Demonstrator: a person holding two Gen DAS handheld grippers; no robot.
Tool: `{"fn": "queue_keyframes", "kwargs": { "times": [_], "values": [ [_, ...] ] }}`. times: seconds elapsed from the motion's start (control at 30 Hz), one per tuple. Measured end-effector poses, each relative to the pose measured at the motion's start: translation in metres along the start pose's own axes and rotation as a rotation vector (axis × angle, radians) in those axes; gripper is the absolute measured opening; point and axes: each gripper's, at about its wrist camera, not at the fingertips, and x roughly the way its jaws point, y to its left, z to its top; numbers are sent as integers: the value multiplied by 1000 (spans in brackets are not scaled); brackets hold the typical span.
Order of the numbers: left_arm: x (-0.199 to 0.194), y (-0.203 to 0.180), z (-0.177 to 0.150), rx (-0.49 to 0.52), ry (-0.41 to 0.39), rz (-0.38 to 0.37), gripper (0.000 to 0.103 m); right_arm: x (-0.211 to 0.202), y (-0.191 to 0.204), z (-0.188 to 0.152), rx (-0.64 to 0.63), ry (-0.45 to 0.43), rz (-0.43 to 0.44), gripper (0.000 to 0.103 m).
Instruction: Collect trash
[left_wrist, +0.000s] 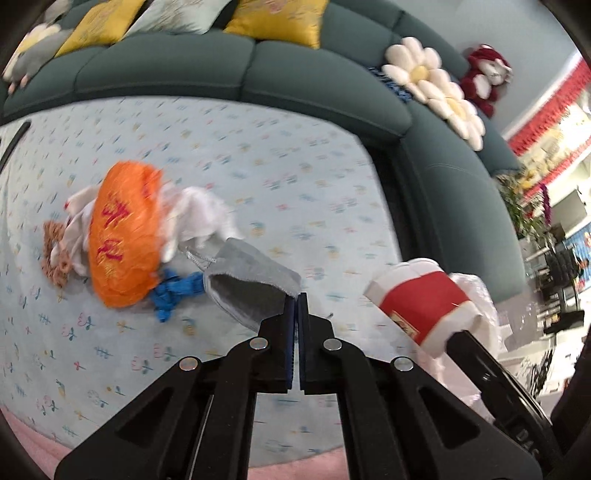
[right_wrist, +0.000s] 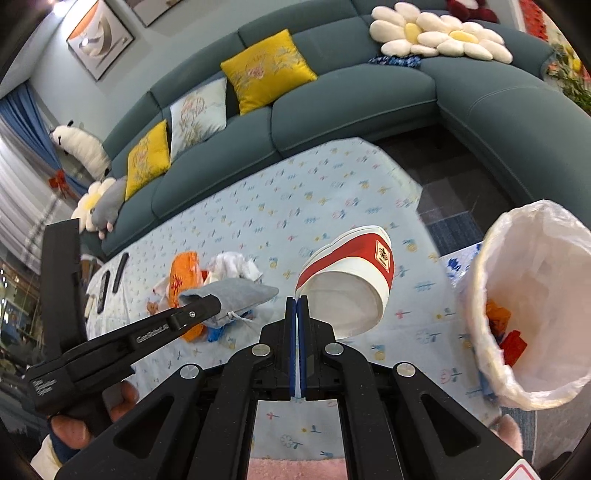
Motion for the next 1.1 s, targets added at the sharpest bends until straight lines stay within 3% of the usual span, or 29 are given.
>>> {"fn": "queue_keyframes", "kwargs": {
  "times": [0.33, 0.67, 0.87, 1.0, 1.1],
  "values": [
    [-14, -102, -5, 157, -29, -96, 1, -55, -63, 8, 97, -105, -50, 2],
    [0, -205, -31, 330, 14, -178, 1, -97, -140, -3, 208, -165, -114, 2],
    [15, -242, -47, 393, 53, -201, 1, -112, -178, -12, 277, -185, -152, 2],
    [24, -253, -52, 379, 85, -229, 3, -114, -193, -17, 298, -180, -172, 3],
    [25, -254, -54, 365, 76, -219, 14, -115, -200, -19, 320, -185, -187, 12]
  ]
}}
